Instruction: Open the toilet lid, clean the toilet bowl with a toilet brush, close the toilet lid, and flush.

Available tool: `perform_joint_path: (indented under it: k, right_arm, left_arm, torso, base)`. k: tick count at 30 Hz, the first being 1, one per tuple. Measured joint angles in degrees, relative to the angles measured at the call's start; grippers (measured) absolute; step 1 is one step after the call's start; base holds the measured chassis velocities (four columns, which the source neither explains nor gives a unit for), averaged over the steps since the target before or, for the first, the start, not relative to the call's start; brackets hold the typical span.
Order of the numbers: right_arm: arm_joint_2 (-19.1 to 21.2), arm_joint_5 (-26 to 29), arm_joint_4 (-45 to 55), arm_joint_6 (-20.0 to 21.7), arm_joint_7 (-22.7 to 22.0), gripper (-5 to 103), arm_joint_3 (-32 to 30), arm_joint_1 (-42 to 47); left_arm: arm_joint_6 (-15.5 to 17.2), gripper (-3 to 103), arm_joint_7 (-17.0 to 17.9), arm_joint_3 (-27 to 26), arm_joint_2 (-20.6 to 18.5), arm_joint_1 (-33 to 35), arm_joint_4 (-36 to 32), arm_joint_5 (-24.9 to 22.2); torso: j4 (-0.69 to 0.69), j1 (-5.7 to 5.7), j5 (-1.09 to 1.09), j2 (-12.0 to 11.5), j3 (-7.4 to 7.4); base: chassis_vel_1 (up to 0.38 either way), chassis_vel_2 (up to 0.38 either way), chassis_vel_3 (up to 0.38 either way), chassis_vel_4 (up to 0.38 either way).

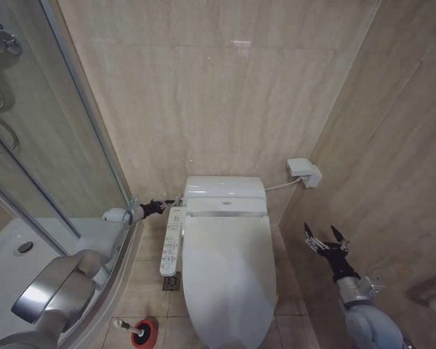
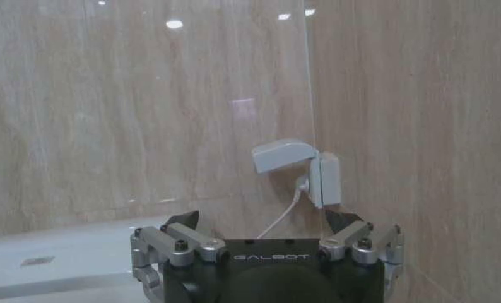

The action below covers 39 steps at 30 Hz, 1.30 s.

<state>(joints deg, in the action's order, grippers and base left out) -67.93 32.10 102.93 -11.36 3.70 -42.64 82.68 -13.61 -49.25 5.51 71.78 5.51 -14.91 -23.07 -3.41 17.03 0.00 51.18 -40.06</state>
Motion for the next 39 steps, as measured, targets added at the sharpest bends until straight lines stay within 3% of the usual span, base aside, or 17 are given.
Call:
perform_joint_path:
  k: [7,12,17,23,27,39]
  right_arm:
    - [0.00,0.00,0.00,0.00,0.00,100,0.00,0.00]
    - [0.00,0.00,0.00,0.00,0.00,100,0.00,0.00]
    - [0.00,0.00,0.00,0.00,0.00,100,0.00,0.00]
    - [0.00,0.00,0.00,0.00,0.00,100,0.00,0.00]
    - [0.00,0.00,-0.01,0.00,0.00,100,0.00,0.00]
    - [0.00,0.00,-0.01,0.00,0.00,100,0.00,0.00]
  left_arm:
    - [0.63,0,-1.28,-0.57,-0.13,0.32,0.39,1.74]
    - [1.06,0,0.63,-0.97,-0.28,0.76,0.17,3.26]
    - [1.60,0,6.90,-1.89,-0.65,0.72,-1.00,4.16]
    - [2.31,0,13.93,-2.43,-1.66,0.26,-3.88,0.67]
    - [3.16,0,21.14,-2.47,-2.57,0.95,-7.50,-2.67]
    - [2.53,0,22.33,-1.73,-3.18,2.24,-9.98,-3.78]
  torso:
    - [0.00,0.00,0.00,0.00,0.00]
    - [0.00,0.00,0.00,0.00,0.00]
    - [0.00,0.00,0.00,0.00,0.00]
    - [0.00,0.00,0.00,0.00,0.00]
    - [0.00,0.00,0.00,0.00,0.00]
    - [0.01,-0.02,0.00,0.00,0.00]
  base:
    - [0.000,0.000,0.000,0.000]
    - [0.000,0.000,0.000,0.000]
    - [0.000,0.000,0.000,0.000]
    - [0.000,0.000,0.000,0.000]
    - [0.000,0.000,0.000,0.000]
    - [-0.019,0.010,0.020,-0.008]
